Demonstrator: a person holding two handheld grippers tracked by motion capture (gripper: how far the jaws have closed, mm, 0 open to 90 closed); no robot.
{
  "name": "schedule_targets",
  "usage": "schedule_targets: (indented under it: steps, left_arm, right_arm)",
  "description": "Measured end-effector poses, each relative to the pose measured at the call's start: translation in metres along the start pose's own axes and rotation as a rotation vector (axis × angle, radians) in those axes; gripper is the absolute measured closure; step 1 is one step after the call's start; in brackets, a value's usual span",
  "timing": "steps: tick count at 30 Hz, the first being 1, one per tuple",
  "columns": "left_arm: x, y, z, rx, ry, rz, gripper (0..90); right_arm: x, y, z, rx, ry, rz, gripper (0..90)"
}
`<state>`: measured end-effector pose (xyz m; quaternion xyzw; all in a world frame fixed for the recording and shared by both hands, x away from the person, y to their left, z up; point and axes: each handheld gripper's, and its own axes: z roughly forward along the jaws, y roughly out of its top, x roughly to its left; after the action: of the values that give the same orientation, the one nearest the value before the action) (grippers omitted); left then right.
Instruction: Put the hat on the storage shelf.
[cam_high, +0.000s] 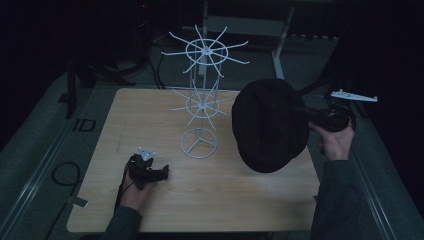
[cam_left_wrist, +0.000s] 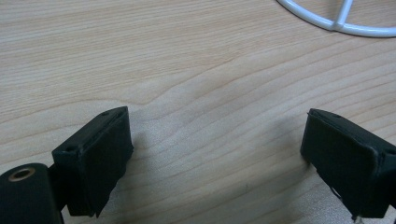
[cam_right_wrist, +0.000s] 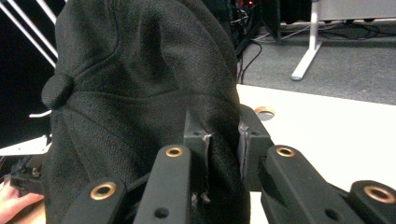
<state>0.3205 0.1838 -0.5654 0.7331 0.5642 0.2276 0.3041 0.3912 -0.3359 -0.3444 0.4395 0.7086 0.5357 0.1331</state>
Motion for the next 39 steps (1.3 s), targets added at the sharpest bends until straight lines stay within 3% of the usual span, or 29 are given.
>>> schedule_targets:
  steps: [12, 15, 24, 39]
  left_arm:
    - [0.000, 0.000, 0.000, 0.002, 0.000, 0.002, 9.4]
    - [0.000, 0.000, 0.000, 0.002, 0.000, 0.002, 9.4]
    - [0.000, 0.000, 0.000, 0.002, 0.000, 0.002, 9.4]
    - [0.000, 0.000, 0.000, 0.002, 0.000, 0.002, 9.4]
  right_arm:
    - [0.008, 0.005, 0.004, -0.005, 0.042, -0.014, 77.6]
    - [0.010, 0.009, 0.002, -0.019, 0.076, -0.016, 77.5]
    - [0.012, 0.014, 0.001, -0.030, 0.122, -0.023, 77.5]
    - [0.012, 0.024, -0.010, -0.096, 0.213, -0.014, 77.3]
